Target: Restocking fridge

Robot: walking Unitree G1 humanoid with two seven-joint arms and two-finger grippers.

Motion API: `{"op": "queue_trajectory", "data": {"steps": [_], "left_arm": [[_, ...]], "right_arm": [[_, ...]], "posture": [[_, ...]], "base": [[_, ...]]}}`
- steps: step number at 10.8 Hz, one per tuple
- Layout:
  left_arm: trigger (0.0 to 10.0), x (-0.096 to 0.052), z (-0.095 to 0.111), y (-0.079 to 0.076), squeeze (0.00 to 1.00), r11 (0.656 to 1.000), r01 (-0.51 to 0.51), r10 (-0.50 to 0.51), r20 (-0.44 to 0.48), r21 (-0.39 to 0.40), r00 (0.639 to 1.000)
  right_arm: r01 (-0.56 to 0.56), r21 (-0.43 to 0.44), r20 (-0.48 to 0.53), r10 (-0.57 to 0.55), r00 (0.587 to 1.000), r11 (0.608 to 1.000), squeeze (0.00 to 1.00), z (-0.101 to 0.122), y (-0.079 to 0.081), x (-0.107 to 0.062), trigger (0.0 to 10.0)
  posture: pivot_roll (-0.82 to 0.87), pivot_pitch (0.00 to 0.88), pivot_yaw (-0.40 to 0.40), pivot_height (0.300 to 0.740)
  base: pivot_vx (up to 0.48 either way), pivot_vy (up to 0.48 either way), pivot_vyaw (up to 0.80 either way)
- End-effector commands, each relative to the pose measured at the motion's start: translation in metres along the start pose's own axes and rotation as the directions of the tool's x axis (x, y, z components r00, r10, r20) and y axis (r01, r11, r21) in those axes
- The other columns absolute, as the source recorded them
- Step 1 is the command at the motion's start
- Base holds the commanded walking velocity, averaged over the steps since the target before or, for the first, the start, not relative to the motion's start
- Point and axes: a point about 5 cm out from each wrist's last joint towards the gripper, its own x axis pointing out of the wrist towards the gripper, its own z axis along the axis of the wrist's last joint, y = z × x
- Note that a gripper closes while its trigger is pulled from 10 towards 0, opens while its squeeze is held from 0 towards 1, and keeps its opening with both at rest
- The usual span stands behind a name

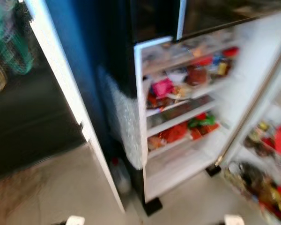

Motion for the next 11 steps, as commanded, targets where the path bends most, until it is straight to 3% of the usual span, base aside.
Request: {"op": "queue_trajectory", "data": {"steps": [1,5,11], "left_arm": [[10.0,-0.001,-0.006,0.006,0.0,1.0,-0.01,0.01,-0.022,-0.011,1.0],[10.0,-0.007,-0.016,0.03,0.0,0.999,-0.037,0.037,-0.031,-0.021,0.999],[10.0,0.004,0.024,0.001,0.0,1.0,-0.006,0.007,0.019,-0.014,1.0]], "right_arm": [[-0.014,0.004,-0.009,0.014,1.0,1.0,0.0,-0.004,0.005,-0.001,10.0],[-0.02,-0.004,-0.008,0.02,1.0,1.0,0.0,-0.003,0.005,-0.001,10.0],[-0.014,0.015,-0.015,0.014,1.0,1.0,0.0,-0.004,0.006,-0.001,10.0]], "posture": [[-0.07,0.0,0.047,0.74],[-0.07,0.0,0.048,0.74],[-0.07,0.0,0.053,0.74]], "base": [[0.0,-0.326,0.49],[0.0,-0.325,0.69],[0.0,-0.324,0.0]]}}
